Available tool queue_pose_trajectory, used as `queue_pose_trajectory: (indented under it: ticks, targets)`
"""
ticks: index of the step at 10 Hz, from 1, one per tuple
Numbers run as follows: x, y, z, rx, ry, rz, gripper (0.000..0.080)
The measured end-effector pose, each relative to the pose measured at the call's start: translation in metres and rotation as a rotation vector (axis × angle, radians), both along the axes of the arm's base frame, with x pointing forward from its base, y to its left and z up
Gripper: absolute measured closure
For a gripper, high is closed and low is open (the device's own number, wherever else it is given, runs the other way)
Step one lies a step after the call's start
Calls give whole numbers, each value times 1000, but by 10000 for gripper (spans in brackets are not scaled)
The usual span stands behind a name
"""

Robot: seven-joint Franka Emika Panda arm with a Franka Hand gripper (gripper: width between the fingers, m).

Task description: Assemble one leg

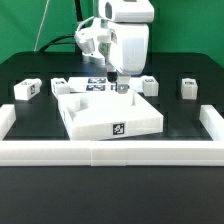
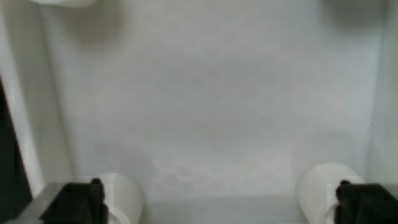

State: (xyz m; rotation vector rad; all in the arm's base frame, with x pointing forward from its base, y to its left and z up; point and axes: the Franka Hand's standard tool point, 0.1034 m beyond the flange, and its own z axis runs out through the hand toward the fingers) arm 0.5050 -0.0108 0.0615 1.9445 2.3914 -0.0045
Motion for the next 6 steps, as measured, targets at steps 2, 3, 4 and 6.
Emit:
queue_pose_trajectory:
  ticks: [2,3,4,6]
  targets:
    - [-1,-1,-1,-1,5,2,150]
    - [-7,-5,-3,-6,31,12,150]
    - [-17,-9,-7,-4,39,31,150]
    - [-48,-19,-19,5,74,23,150]
